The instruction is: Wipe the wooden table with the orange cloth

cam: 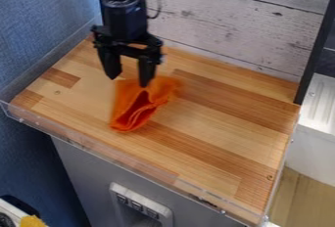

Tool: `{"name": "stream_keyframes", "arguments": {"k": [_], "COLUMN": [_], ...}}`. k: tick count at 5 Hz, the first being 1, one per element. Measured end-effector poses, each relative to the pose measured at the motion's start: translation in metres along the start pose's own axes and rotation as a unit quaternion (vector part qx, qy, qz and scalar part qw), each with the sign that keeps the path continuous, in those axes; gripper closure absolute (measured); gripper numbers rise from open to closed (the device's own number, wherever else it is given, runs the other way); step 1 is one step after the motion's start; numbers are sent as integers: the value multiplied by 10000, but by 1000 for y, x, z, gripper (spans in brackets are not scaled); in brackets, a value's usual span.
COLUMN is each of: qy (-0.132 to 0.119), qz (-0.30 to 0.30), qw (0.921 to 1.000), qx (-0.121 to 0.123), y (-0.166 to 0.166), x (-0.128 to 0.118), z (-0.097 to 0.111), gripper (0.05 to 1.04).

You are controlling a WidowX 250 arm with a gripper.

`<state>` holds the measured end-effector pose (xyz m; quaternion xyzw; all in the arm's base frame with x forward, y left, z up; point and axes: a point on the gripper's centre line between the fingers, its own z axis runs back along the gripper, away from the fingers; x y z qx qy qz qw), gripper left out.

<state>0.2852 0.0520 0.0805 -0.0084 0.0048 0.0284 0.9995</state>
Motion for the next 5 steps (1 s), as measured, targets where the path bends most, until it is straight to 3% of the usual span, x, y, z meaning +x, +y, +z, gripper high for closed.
{"name": "stream_keyframes", "arguments": {"k": [2,4,5], "qy": [-6,-11,-76], "qz": [-82,-206,-247], "qw": [9999,9996,9995], "qx": [103,199,184], "y": [-74,-131,-144], "x": [-22,-42,-48], "z": [39,44,48], "gripper": [83,83,83]}}
